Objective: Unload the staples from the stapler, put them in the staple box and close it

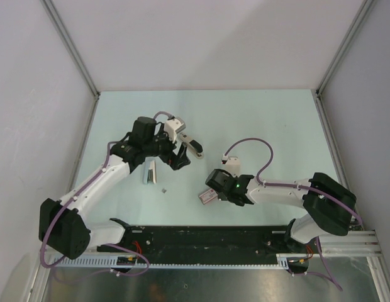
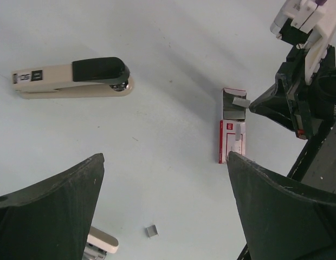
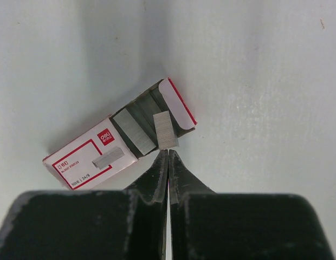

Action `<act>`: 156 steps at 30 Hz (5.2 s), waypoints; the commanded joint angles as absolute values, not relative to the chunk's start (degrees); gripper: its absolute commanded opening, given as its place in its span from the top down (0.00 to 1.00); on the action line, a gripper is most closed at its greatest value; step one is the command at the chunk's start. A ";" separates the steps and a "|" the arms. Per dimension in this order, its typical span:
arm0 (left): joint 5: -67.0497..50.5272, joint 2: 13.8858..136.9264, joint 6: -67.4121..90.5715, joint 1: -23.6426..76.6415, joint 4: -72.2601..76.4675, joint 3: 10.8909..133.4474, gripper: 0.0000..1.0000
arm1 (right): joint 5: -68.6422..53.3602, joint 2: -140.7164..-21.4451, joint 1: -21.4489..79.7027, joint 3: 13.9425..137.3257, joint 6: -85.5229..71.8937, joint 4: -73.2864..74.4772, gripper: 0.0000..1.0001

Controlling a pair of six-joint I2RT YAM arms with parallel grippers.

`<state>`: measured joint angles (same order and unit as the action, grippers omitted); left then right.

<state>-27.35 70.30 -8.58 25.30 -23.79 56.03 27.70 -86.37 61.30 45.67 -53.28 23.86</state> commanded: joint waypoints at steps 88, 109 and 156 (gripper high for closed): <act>-24.15 105.97 -17.11 48.93 -18.07 66.37 0.08 | 31.74 -75.75 57.92 32.39 -46.05 -6.93 1.00; -20.92 99.33 -16.96 41.90 -19.79 67.34 0.07 | 30.60 -71.38 58.08 29.36 -48.98 -1.50 1.00; -20.05 92.59 -37.09 50.25 -21.77 51.28 0.01 | -15.30 -84.15 32.62 22.00 -47.48 -23.57 0.90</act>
